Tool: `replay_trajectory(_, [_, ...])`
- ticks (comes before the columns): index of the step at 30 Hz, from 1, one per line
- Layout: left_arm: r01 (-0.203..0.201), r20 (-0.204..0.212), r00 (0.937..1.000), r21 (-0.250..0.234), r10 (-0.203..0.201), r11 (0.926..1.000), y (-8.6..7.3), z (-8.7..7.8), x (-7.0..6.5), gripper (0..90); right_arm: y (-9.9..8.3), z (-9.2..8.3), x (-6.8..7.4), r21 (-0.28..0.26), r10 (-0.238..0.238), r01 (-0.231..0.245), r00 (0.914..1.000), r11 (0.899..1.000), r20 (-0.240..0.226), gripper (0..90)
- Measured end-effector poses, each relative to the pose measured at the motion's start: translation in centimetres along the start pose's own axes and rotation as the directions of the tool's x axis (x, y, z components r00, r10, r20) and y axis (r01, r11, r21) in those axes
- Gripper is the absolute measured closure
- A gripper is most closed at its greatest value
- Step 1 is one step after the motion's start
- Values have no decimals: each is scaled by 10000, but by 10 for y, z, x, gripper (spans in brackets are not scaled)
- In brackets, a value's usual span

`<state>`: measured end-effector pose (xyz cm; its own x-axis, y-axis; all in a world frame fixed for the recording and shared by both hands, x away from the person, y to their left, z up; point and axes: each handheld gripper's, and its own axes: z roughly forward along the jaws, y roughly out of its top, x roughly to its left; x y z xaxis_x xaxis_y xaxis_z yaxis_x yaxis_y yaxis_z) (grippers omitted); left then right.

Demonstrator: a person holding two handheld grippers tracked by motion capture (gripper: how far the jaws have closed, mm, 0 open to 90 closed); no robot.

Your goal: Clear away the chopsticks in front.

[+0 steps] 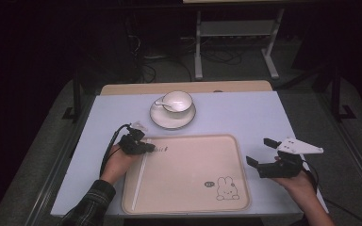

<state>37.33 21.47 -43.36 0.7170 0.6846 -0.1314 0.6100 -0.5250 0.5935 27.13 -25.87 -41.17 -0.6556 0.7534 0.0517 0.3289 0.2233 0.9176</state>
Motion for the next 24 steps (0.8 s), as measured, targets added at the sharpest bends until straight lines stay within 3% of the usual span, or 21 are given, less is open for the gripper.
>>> replay_trajectory(12, [-72,219,9997,161,68,9998,-22,-16,-15,884,0,0,0,-12,-23,23,10000,10000,-9,42])
replay_trajectory(24, [-212,157,9997,357,207,9991,-37,-27,-25,879,0,0,1,-16,-30,30,10000,10000,-4,42])
